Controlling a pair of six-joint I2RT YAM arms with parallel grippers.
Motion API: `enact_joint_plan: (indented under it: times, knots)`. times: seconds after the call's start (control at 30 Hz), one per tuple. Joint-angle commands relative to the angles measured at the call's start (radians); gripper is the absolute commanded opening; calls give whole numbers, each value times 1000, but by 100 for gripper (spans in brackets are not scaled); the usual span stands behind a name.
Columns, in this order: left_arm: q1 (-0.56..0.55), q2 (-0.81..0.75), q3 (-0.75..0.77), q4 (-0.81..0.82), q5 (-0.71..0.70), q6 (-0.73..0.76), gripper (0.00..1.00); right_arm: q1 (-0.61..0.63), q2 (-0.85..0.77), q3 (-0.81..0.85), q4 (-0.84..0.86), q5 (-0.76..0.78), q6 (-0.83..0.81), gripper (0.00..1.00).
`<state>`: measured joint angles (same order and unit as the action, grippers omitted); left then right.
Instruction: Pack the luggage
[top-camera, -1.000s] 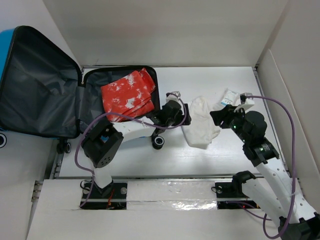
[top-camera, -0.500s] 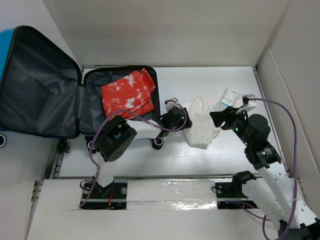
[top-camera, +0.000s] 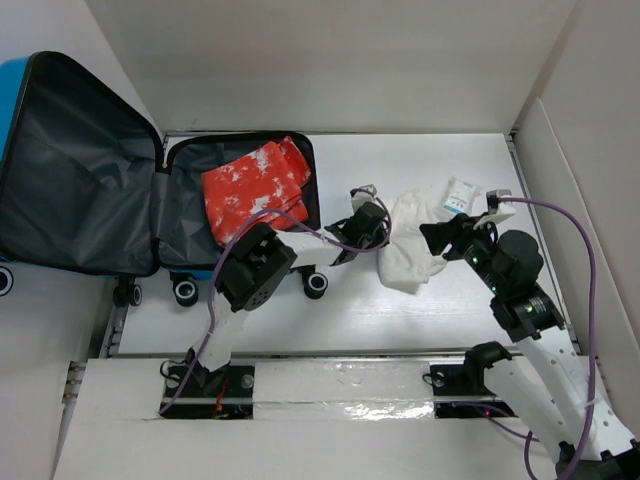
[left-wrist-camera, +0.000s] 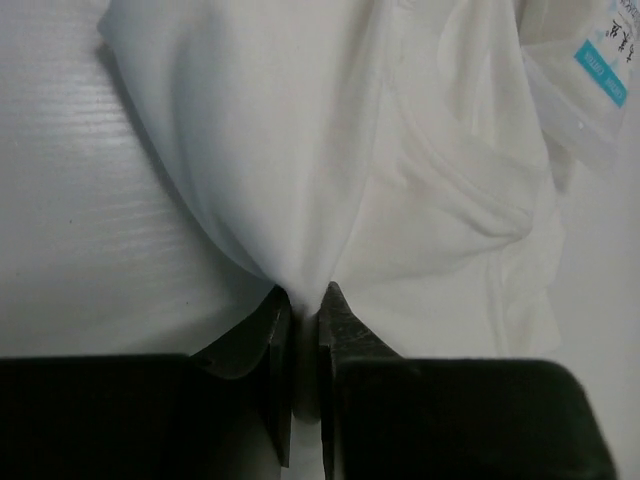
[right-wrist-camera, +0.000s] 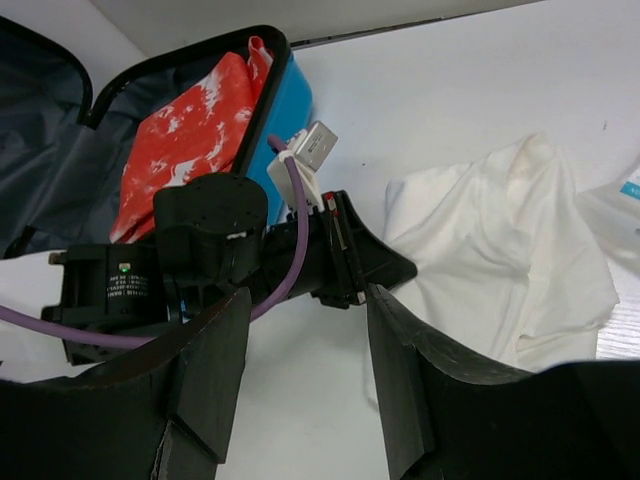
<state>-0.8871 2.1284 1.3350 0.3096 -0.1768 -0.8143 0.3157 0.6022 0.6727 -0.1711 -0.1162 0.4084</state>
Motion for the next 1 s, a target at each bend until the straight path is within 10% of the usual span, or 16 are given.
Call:
enact_joint_plan:
  times: [0.0, 0.47, 0.77, 0.97]
  knots:
    - [37, -15, 91, -17, 52, 130, 0, -4, -13, 36, 44, -23, -2, 56]
    - [221, -177, 627, -423, 338, 460, 0, -4, -19, 38, 56, -14, 3, 56]
    - [690, -517, 167, -265, 533, 391, 0, -4, -42, 22, 77, -13, 10, 56]
    - [928, -477, -111, -214, 634, 392, 0, -4, -12, -10, 131, -66, 24, 56]
